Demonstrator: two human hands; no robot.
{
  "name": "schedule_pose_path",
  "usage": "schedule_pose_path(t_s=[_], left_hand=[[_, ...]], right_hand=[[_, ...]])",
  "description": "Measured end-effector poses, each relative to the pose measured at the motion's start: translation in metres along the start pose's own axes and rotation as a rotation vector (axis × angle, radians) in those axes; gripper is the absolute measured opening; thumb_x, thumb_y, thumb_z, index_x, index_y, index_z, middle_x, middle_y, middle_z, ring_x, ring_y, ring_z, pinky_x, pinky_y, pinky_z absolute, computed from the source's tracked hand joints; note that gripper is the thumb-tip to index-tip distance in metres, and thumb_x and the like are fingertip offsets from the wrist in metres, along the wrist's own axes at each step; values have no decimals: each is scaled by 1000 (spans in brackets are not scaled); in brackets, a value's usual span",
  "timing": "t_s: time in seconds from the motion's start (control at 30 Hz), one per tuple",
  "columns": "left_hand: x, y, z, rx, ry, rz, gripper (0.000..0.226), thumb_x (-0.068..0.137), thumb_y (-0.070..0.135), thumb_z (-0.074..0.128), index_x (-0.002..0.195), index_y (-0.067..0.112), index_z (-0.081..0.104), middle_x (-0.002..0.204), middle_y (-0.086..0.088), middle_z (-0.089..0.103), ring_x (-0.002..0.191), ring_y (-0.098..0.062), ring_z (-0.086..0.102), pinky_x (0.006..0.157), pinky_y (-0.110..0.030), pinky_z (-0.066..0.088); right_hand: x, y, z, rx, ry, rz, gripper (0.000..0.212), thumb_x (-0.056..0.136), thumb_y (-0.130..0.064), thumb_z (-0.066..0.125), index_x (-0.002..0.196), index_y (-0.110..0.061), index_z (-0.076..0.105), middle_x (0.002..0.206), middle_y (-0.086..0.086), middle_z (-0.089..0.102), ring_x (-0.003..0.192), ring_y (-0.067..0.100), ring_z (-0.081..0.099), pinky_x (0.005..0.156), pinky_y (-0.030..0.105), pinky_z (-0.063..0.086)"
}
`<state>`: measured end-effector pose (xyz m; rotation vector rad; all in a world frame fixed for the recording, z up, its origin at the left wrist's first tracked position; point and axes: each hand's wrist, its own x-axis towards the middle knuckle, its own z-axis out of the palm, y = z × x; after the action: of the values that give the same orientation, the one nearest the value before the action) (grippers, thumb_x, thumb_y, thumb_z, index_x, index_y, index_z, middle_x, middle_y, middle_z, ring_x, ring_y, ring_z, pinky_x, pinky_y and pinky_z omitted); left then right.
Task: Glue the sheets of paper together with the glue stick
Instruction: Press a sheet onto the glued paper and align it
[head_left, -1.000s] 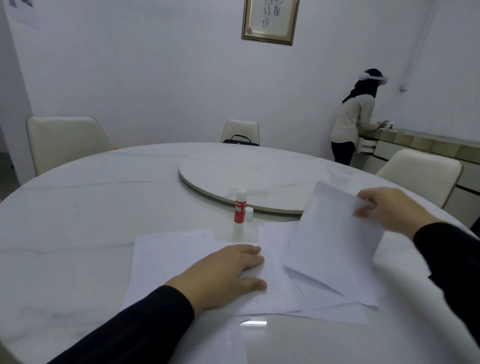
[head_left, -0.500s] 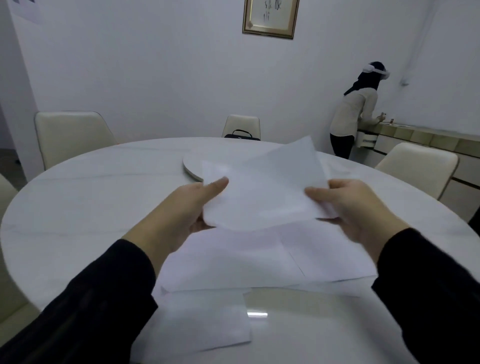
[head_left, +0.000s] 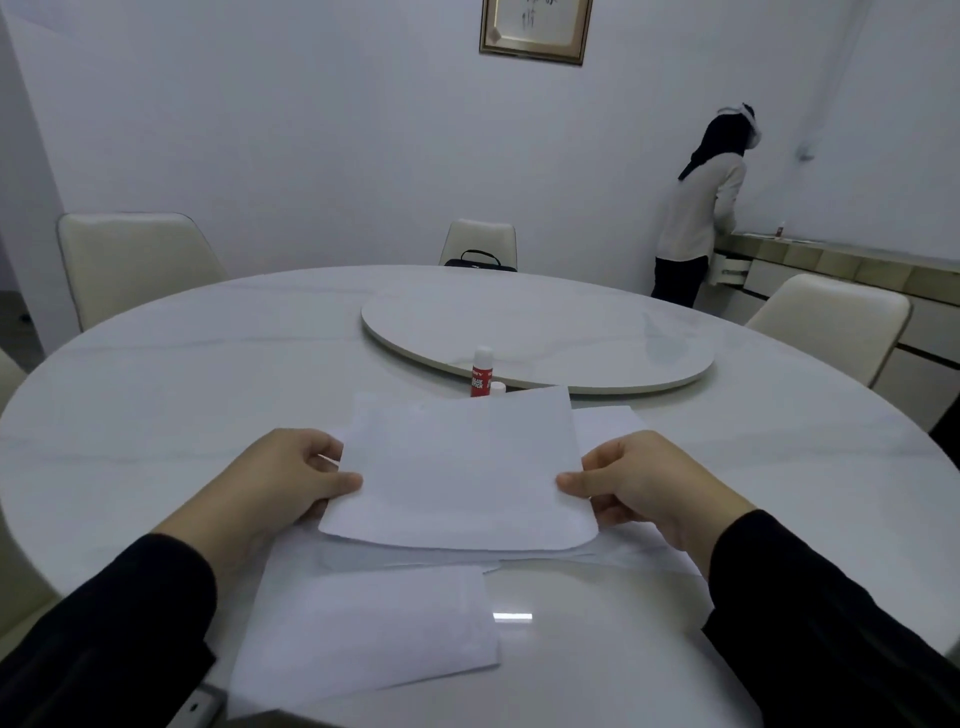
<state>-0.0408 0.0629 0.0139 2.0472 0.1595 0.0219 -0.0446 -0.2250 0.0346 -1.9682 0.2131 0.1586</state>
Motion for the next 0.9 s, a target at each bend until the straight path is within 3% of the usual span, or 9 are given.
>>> schedule_pose_path(t_s=[0.3, 0.67, 0.9], left_hand=[[1, 3, 5, 97, 44, 44, 15, 73, 10, 78, 83, 9, 68, 76, -9, 70, 54, -17, 57, 58, -25, 45], [-2, 4, 6, 175, 67, 42, 21, 74, 10, 77, 89, 10, 62, 75, -7, 67, 47, -17, 55, 46, -23, 42], [-4, 5, 4, 191, 45, 38, 18, 74, 8, 77, 83, 13, 62, 75, -6, 67, 50, -16, 55, 41, -16, 43]], right_hand=[[2, 9, -1, -96, 48, -18, 16, 74, -15, 79, 72, -6, 65, 56, 8, 61, 42, 17, 49, 45, 21, 42], [4, 13, 4, -162, 58, -64, 26, 72, -17, 81, 59, -13, 59, 57, 8, 61, 48, 19, 50, 48, 24, 42], [3, 13, 4, -182, 60, -59, 23, 68, -20, 84, 67, -12, 62, 55, 6, 61, 40, 14, 46, 42, 19, 39]])
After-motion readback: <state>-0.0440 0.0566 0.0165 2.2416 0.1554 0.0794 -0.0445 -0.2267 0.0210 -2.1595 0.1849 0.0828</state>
